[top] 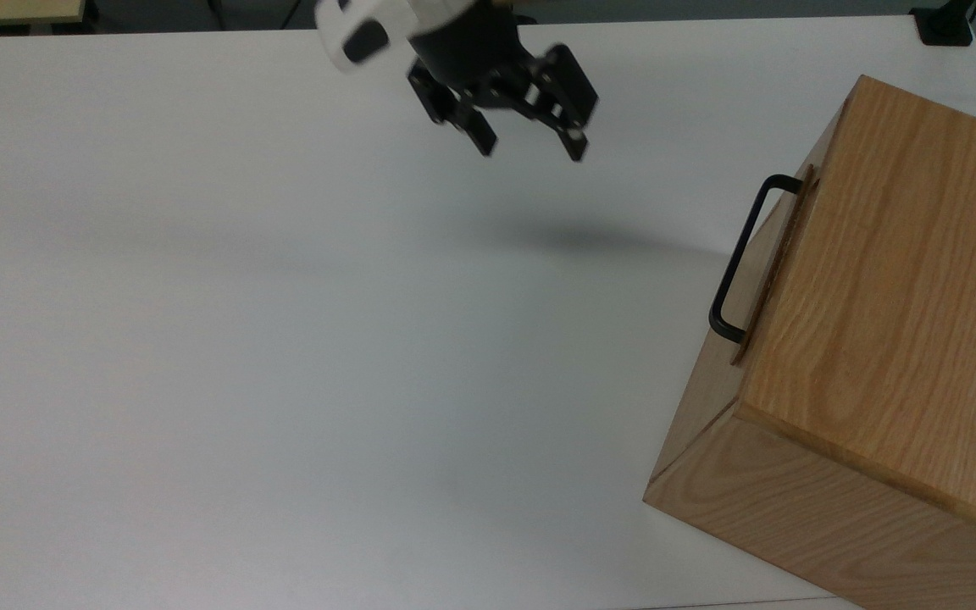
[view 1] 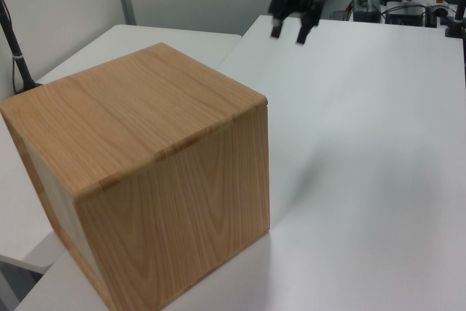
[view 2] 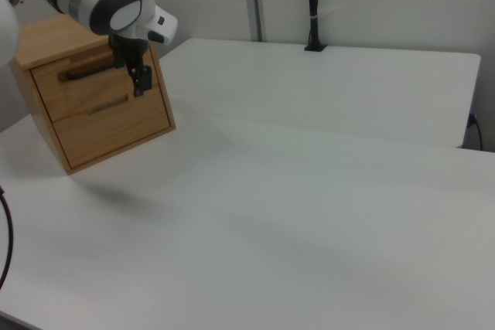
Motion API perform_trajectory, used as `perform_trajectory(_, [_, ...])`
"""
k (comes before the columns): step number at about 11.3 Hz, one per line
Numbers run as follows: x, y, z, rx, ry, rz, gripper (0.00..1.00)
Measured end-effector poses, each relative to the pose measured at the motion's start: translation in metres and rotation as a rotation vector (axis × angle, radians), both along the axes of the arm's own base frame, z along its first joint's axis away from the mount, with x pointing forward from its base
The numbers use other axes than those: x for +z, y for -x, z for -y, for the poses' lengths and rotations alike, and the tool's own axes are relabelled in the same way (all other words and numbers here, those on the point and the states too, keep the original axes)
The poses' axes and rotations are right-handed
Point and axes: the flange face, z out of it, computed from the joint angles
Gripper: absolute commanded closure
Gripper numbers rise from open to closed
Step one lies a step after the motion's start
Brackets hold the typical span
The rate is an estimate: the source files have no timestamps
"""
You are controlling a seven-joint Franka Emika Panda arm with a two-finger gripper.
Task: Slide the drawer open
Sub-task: 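Move the open gripper down to the black drawer handle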
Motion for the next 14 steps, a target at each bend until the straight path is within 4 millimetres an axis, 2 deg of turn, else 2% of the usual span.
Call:
perform_trajectory(1, [-0.006, -0.009, -0.015, 0.009, -0.032, -0.001, 0.0])
perform_trajectory(5, [0.009, -0.02, -0.085, 0.057, -0.125, 0.043, 0.15])
perform_trajectory(7, [0.002, -0.026, -0.123, 0.012, -0.14, 0.068, 0.21])
perform_trajectory(8, [-0.006, -0.031, -0.133, -0.009, -0.143, 0.067, 0.27])
perform_trajectory(10, [-0.024, -0.045, -0.139, -0.025, -0.141, 0.057, 0.34])
perform_trajectory(14, [-0.037, -0.057, -0.143, -0.048, -0.142, 0.072, 0.54])
